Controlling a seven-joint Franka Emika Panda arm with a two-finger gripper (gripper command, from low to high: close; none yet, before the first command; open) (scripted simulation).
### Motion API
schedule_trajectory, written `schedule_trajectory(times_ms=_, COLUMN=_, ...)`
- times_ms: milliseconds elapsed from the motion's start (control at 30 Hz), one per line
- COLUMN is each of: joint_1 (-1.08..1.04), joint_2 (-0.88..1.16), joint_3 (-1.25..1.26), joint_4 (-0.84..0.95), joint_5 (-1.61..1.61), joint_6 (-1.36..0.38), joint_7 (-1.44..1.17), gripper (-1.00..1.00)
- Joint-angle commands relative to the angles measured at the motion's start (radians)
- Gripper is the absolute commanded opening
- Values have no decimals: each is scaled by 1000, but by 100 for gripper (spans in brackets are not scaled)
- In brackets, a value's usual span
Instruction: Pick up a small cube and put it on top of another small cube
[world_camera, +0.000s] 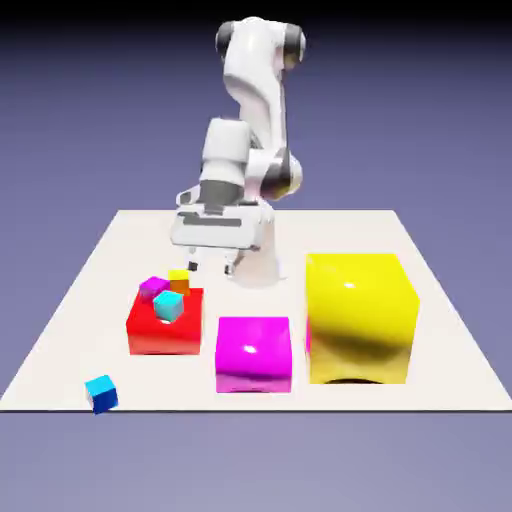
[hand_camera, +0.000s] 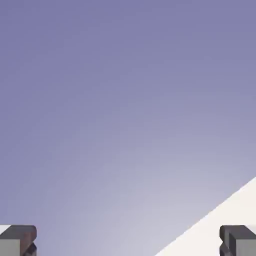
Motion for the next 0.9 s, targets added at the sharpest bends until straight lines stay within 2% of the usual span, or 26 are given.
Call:
schedule_trajectory(times_ms=0, joint_1=-25, joint_2=25, joint_3=12, joint_4=17, joint_5=-4, joint_6=-9, joint_7=44, gripper=0)
schedule_trajectory(times_ms=867, joint_1=-673, joint_2=683, joint_3=321, joint_4=454, joint_5=-95, joint_6=-236, joint_7=1174, gripper=0)
